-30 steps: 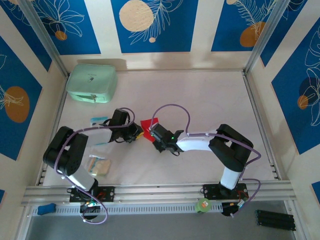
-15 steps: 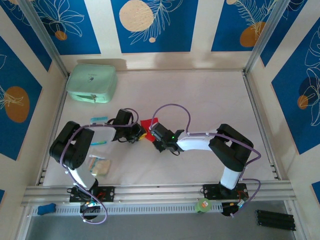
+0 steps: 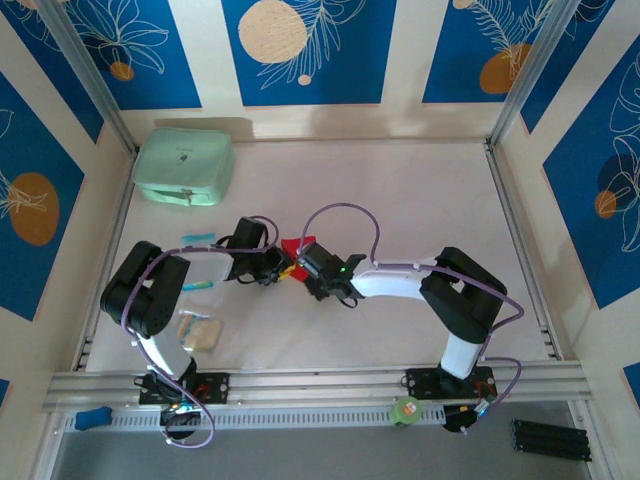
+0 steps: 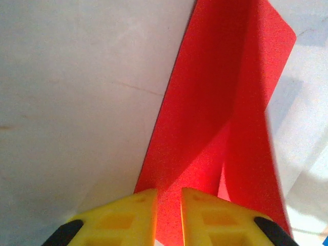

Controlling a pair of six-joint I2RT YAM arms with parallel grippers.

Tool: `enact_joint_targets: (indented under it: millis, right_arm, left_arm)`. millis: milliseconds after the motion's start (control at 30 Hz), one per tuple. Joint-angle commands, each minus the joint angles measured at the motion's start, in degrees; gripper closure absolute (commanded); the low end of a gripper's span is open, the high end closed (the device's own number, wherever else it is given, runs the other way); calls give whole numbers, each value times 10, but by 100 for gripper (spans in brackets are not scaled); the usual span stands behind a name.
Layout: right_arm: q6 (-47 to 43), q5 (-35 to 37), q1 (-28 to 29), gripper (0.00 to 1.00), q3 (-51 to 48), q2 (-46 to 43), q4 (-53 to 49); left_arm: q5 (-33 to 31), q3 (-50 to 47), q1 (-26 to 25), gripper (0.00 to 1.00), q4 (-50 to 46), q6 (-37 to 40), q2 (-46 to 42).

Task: Fold a paper plane with a square sheet of paper (pick it up from the middle)
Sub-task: Fourth fold the wing at the center of the table.

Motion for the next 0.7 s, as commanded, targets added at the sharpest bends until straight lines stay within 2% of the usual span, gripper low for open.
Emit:
enact_joint_targets:
  millis: [0,300,667]
  right_arm:
    - [28,26,13,76,25,2,-53]
    - [47,39,25,76,46,19,-75]
    - [46,22,23,86,40,26,-58]
  left_arm:
    - [4,5,-6,79,-22,13,17]
    - [1,5,-6,79,-27,14,17]
    - [0,5,-6,79,-30,16,13]
